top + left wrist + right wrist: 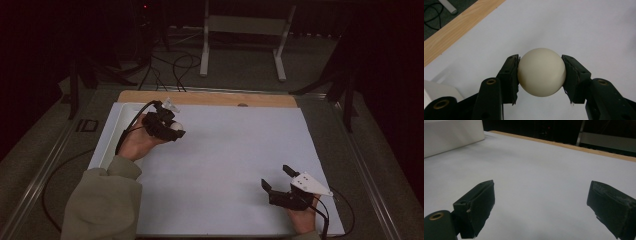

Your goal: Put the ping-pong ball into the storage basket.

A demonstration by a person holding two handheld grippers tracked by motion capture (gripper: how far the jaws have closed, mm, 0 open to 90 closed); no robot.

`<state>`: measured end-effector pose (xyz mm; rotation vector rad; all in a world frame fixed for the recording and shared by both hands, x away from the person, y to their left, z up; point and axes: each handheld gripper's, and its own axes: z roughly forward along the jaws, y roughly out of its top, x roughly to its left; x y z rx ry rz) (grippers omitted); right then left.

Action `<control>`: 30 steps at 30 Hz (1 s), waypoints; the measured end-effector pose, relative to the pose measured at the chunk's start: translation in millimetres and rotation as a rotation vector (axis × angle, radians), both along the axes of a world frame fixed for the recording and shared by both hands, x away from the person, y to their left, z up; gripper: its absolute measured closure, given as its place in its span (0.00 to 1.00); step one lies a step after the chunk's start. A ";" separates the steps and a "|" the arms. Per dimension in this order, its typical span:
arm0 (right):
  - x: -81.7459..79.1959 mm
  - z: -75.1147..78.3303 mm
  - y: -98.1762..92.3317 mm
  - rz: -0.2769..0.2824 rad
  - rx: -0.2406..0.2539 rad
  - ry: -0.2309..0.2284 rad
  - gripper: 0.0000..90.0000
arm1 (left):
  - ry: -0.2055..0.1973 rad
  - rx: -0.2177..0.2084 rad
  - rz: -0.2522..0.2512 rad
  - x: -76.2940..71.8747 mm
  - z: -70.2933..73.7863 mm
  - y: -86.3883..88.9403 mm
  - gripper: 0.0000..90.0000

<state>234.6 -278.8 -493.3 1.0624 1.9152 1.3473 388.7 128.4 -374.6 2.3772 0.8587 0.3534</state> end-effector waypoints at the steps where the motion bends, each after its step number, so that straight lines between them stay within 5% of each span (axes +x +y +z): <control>1: 0.0 0.0 0.0 0.000 0.000 0.001 0.08 | 0.000 0.000 0.001 -0.1 0.1 0.7 0.57; 30: -0.2 0.3 0.2 -0.003 0.000 0.003 0.08 | -0.011 -0.001 0.047 -4.6 2.1 28.0 0.57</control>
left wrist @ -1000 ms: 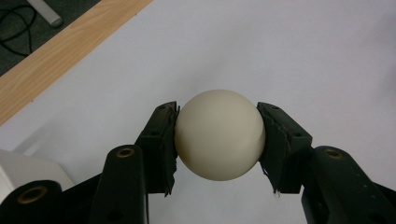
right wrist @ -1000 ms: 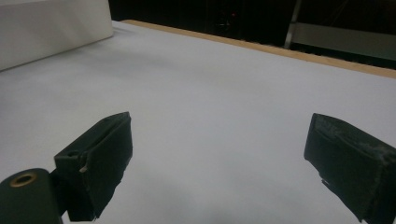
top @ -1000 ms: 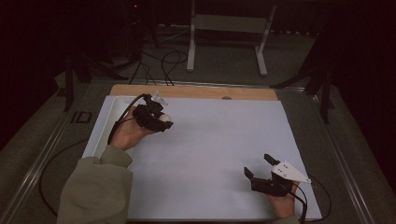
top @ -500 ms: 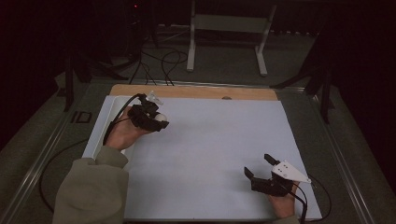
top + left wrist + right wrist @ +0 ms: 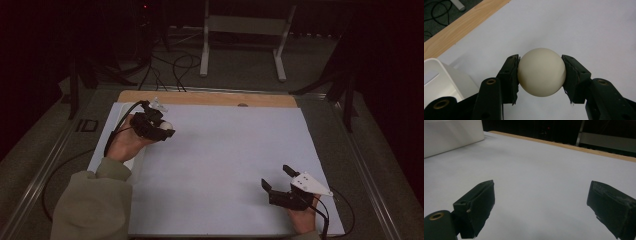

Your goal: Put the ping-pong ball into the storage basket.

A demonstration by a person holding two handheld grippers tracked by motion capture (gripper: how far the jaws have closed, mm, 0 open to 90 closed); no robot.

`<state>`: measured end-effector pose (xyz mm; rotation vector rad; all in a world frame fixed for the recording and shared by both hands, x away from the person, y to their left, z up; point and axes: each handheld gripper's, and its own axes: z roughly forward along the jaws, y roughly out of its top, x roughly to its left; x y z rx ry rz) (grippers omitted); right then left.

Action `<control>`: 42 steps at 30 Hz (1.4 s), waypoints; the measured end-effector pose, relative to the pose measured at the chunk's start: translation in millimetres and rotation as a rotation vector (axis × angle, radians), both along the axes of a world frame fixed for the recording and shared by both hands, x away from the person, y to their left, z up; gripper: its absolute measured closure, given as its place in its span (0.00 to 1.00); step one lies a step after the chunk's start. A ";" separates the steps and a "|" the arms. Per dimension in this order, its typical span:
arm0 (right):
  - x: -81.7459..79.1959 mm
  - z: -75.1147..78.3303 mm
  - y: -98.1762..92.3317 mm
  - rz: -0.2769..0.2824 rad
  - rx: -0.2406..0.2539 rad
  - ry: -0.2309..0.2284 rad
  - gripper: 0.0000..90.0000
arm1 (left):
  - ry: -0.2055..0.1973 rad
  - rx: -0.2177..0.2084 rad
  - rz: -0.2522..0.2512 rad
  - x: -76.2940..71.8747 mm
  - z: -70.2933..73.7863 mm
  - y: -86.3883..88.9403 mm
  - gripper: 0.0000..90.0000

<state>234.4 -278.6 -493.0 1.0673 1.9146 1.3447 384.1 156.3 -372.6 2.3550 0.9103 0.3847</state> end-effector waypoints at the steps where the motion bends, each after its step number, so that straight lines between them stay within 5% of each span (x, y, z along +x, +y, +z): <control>1: 0.0 0.1 0.0 0.000 0.000 0.000 0.08 | 0.000 0.000 0.000 0.0 0.0 0.0 0.57; 42: 0.2 0.0 -0.1 -0.001 -0.002 -0.002 0.08 | -0.005 0.007 0.051 -4.2 1.5 25.9 0.57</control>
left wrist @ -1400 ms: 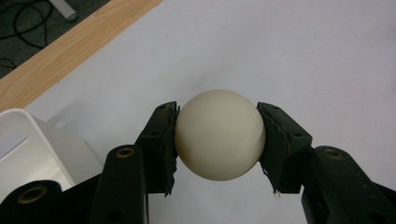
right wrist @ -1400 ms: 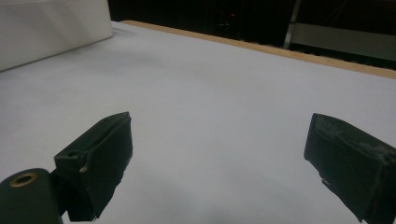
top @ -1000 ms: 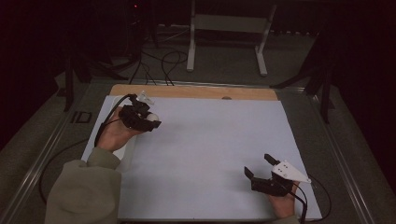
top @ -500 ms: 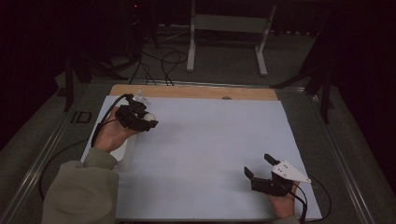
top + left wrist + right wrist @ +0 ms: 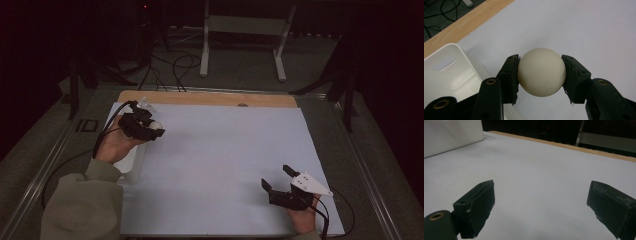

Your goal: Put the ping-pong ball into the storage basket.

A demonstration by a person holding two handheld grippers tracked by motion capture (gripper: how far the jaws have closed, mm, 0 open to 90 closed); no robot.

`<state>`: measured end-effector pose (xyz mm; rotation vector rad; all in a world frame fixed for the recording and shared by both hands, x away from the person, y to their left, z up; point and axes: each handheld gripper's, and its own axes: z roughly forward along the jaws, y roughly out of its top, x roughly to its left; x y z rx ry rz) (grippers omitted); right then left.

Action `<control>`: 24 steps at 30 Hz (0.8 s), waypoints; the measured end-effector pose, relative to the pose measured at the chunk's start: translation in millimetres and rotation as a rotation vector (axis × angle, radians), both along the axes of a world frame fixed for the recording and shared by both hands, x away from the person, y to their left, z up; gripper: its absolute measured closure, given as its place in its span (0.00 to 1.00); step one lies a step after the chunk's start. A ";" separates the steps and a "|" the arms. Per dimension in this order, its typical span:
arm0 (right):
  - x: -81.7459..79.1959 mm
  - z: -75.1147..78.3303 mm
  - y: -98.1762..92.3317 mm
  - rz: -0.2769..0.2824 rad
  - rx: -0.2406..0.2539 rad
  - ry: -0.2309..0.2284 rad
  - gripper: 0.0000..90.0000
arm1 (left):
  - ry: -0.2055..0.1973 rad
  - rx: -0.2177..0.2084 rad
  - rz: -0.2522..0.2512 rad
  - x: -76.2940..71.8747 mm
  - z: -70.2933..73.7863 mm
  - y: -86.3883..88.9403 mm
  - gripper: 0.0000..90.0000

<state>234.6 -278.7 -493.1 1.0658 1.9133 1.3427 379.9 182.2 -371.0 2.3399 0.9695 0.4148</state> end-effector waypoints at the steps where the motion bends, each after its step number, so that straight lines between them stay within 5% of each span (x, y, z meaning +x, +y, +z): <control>1: 0.0 0.0 0.0 0.000 0.000 0.000 0.08 | 0.000 0.000 0.000 0.0 0.0 0.0 0.57; 24: 0.2 -0.4 0.8 0.000 0.002 0.002 0.08 | -0.002 0.003 0.034 -2.8 0.7 16.7 0.57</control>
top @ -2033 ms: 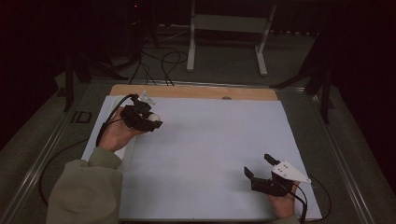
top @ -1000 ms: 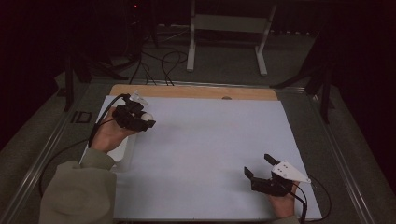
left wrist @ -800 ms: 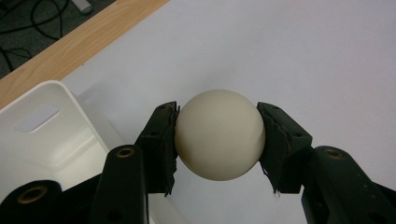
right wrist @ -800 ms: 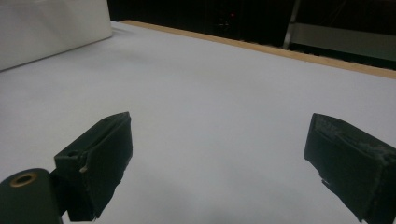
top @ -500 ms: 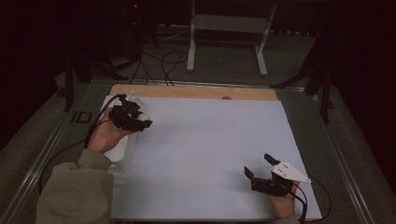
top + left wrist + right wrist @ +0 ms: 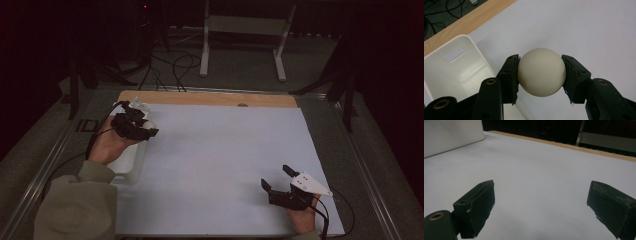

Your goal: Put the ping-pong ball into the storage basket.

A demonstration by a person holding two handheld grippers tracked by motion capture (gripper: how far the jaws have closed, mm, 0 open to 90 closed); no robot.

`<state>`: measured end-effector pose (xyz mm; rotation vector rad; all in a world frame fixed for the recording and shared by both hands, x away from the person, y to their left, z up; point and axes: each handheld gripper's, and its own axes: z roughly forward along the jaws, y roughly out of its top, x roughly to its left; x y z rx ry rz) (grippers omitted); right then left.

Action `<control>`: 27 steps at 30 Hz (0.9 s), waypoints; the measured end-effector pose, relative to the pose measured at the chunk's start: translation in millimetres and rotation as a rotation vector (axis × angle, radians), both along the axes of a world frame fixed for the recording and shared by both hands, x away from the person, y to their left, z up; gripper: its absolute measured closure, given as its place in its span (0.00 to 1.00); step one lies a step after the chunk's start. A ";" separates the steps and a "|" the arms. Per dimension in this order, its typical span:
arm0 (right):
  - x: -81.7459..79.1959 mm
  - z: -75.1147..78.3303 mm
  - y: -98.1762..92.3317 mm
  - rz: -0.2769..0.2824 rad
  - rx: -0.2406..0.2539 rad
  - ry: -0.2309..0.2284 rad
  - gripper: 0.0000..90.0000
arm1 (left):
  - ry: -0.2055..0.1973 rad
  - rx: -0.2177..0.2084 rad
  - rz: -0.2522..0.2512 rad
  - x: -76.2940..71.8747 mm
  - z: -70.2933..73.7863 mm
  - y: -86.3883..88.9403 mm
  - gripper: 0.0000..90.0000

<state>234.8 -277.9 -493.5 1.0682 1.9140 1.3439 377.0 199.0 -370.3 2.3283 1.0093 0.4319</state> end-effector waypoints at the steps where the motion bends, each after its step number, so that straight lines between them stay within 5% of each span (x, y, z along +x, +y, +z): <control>1: 0.1 -0.1 0.0 0.003 -0.002 -0.002 0.08 | 0.000 0.000 0.000 0.0 0.0 0.0 0.57; 27: -0.1 0.2 -0.2 0.002 -0.003 -0.002 0.08 | -0.002 0.011 0.047 -5.0 0.8 22.2 0.57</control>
